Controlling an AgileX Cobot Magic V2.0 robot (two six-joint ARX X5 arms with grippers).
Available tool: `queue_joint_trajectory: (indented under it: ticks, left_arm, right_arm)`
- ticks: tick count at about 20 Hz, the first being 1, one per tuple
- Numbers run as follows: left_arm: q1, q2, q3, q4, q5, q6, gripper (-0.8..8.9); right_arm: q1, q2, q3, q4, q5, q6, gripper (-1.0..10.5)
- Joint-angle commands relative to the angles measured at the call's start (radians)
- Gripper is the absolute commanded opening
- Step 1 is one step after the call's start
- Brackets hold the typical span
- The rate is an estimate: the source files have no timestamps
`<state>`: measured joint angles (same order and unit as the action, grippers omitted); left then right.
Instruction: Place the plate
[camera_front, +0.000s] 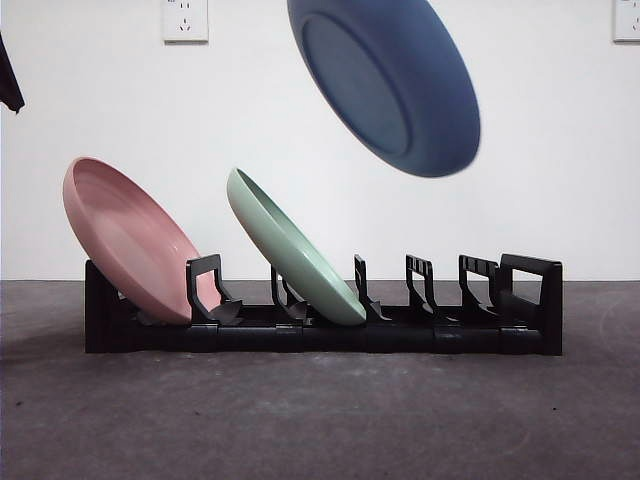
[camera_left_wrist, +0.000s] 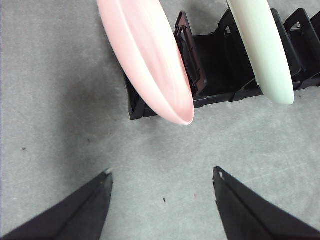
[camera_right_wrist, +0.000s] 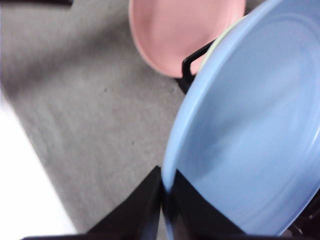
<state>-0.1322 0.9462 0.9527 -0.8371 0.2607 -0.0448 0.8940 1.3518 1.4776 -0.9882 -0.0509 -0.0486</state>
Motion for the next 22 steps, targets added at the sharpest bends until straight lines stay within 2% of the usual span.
queue_joint_trajectory:
  ticks: [1,5,9,14,18,22]
  left_arm:
    - [-0.002,0.008,0.023,0.009,0.002,-0.001,3.12]
    - [-0.002,0.008,0.023,0.009,0.002,0.0,3.12]
    - [-0.002,0.008,0.023,0.008,0.002,-0.001,3.12]
    - [-0.002,0.008,0.023,0.008,0.002,-0.001,3.12]
    - [-0.002,0.008,0.023,0.007,0.002,0.0,3.12]
    - [-0.002,0.008,0.023,0.007,0.002,0.0,3.12]
  right_arm:
    - [0.122,-0.063,-0.117,0.04,0.092,-0.016,0.1]
    - [0.342,-0.119,-0.293,0.045,0.212,-0.01,0.1]
    - [0.481,-0.083,-0.441,0.135,0.237,-0.016,0.1]
    - [0.468,0.068,-0.497,0.258,0.312,-0.069,0.1]
    - [0.434,0.202,-0.497,0.309,0.315,-0.126,0.1]
    - [0.414,0.301,-0.497,0.323,0.318,-0.153,0.1]
